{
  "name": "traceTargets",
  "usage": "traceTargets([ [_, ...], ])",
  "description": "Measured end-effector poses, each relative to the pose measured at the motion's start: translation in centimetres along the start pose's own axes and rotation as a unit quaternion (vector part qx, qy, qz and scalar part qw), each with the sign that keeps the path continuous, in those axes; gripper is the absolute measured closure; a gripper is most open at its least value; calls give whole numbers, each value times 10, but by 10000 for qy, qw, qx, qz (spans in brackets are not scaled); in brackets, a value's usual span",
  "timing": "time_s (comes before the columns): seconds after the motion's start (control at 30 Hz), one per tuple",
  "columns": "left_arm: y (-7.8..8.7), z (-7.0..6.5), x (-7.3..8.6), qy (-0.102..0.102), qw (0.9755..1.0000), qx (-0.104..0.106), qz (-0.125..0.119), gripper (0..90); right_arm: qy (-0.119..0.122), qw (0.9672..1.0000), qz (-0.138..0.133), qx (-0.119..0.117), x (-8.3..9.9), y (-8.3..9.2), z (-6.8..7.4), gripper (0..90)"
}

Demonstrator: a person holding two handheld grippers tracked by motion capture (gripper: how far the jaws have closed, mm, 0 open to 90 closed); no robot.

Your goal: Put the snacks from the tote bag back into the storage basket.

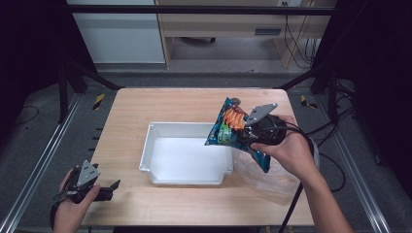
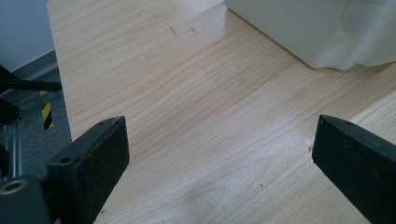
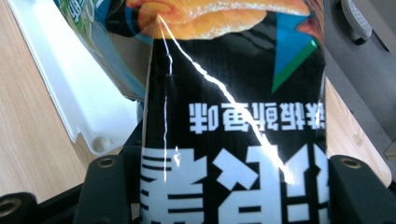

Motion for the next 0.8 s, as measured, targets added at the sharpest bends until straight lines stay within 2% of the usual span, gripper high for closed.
traceTargets([
  [0.8, 0, 0, 0, 13, 10000, 8, -1, 35, 239, 9996, -53, -131, -17, -11, 18, 411],
])
Point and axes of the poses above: each handheld gripper's, and its own axes: y roughly backward along the jaws, x roughly out of its underside, z roughly to its left, the point moved 2 cm from there along -y, roughly forward along the jaws, and after that the axes turned 14 degrees about -y, right-handed, at the moved point
